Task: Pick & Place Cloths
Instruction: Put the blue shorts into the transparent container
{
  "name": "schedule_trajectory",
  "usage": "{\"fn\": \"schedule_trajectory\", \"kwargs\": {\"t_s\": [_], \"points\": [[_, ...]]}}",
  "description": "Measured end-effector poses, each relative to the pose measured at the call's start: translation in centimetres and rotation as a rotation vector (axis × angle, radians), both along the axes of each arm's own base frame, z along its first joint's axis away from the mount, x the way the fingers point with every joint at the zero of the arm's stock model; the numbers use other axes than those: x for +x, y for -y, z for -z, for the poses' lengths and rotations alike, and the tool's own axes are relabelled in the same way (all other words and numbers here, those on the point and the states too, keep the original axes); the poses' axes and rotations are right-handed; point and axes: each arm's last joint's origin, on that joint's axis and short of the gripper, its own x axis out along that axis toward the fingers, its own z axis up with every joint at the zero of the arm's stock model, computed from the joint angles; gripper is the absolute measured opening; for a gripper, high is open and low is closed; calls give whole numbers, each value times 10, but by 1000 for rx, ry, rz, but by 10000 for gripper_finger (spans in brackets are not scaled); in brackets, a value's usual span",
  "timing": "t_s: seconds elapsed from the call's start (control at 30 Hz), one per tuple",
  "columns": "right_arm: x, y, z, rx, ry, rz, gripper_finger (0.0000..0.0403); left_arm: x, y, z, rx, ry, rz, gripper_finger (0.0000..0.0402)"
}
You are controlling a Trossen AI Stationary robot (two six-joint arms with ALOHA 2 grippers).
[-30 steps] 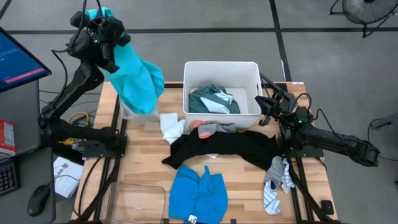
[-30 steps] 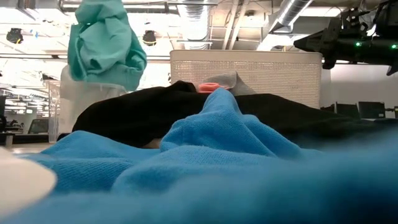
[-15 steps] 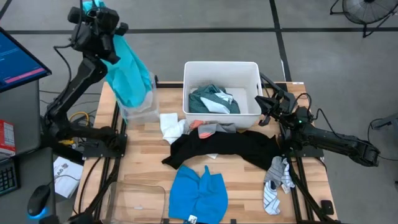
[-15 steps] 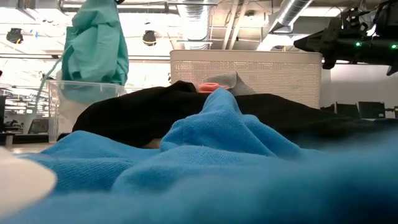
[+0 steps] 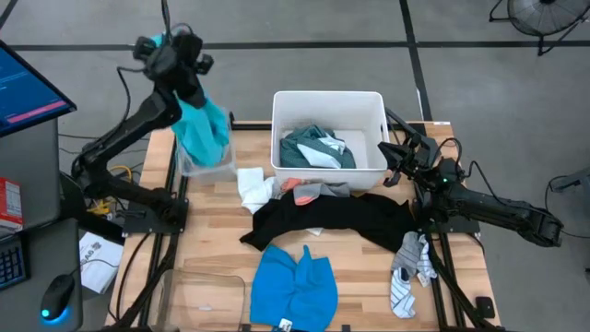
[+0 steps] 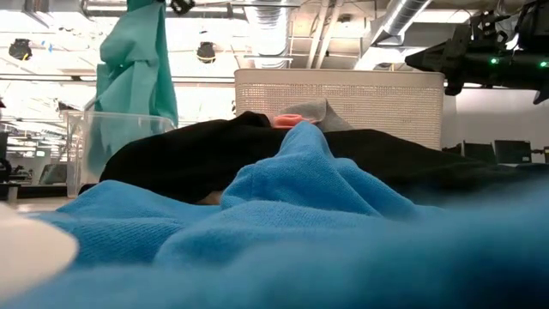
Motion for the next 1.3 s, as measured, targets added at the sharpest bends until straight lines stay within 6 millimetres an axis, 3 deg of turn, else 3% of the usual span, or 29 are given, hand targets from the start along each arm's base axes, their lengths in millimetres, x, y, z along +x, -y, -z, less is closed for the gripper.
{"fn": "schedule_trajectory", "kwargs": {"t_s": [0.1, 0.23, 0.37, 0.53, 0.67, 0.77, 1.03, 1.13, 1.3], "points": [[0, 0, 0, 0, 0, 0, 37, 8, 18, 13, 14, 86, 18, 0], [0, 0, 0, 0, 0, 0, 37, 14, 26, 43, 5, 106, 3, 0], [0, 0, 0, 0, 0, 0, 37, 24, 30, 76, -42, 9, 36, 0], [0, 0, 0, 0, -1, 0, 37, 37, 40, 95, -85, -134, 241, 0], [0, 0, 0, 0, 0, 0, 37, 40, 41, 92, -84, -233, 437, 0], [0, 0, 0, 0, 0, 0, 37, 34, 42, 78, -62, -268, 543, 0], [0, 0, 0, 0, 0, 0, 37, 4, 41, 36, -142, -378, 553, 0], [0, 0, 0, 0, 0, 0, 37, 4, 39, 34, -202, -465, 551, 0], [0, 0, 0, 0, 0, 0, 37, -1, 32, 48, -323, -494, 514, 0]]}}
